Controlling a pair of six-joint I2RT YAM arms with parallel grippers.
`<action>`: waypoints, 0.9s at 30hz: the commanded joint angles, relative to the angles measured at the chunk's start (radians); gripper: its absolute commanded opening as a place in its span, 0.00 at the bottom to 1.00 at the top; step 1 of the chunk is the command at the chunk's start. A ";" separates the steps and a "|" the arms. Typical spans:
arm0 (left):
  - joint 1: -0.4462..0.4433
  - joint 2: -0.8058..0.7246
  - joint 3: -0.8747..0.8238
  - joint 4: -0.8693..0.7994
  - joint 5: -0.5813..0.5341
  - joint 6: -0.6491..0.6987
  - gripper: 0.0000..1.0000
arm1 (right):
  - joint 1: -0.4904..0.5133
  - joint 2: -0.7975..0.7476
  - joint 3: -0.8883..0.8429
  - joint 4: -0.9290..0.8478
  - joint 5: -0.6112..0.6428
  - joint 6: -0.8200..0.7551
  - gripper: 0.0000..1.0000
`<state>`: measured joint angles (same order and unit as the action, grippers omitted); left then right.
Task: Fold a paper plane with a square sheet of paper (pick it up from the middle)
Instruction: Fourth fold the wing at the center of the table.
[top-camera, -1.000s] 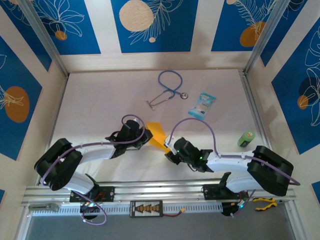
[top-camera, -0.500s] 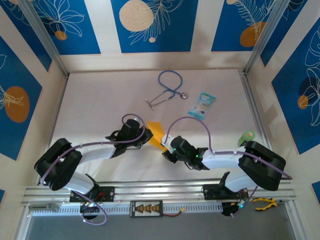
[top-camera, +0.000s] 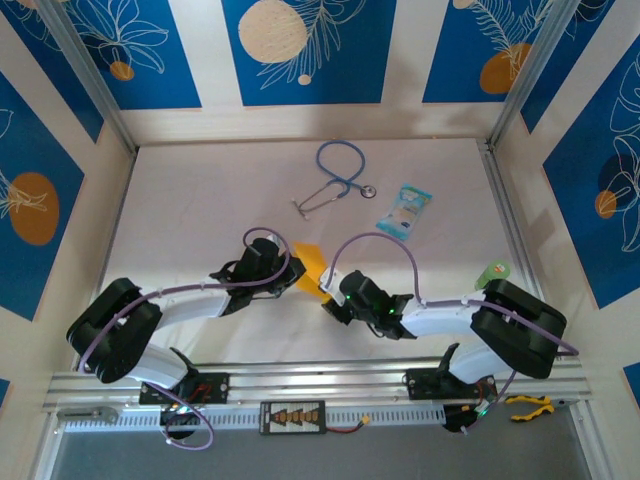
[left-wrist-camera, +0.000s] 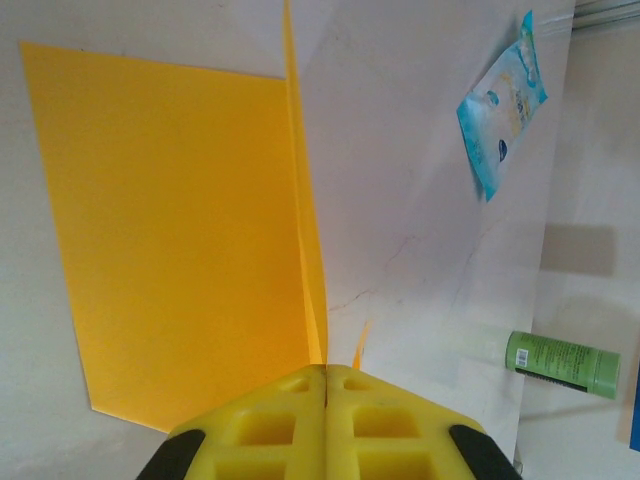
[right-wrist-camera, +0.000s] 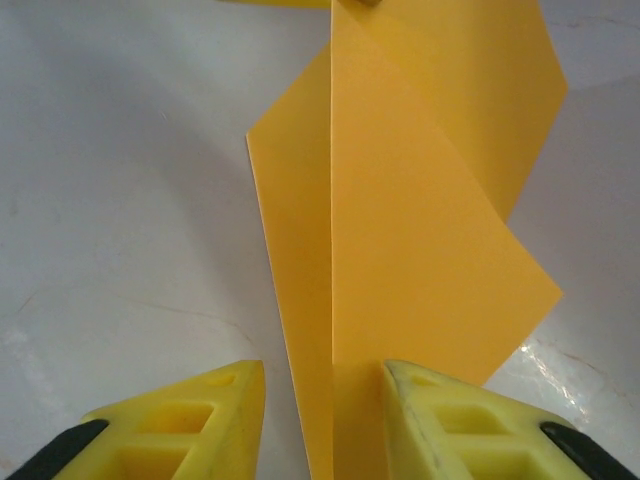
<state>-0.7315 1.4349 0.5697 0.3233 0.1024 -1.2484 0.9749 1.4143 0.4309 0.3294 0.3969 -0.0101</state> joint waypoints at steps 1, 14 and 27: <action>-0.001 -0.021 0.019 -0.018 -0.013 0.009 0.00 | -0.003 0.032 0.028 0.062 0.034 -0.008 0.36; 0.000 -0.024 0.020 -0.024 -0.015 0.012 0.00 | -0.015 0.070 0.019 0.086 0.073 0.045 0.26; 0.029 -0.053 0.015 -0.082 -0.020 0.046 0.31 | -0.016 0.041 -0.004 0.086 0.051 0.080 0.11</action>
<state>-0.7162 1.4086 0.5697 0.2817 0.0986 -1.2274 0.9661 1.4780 0.4366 0.3901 0.4488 0.0536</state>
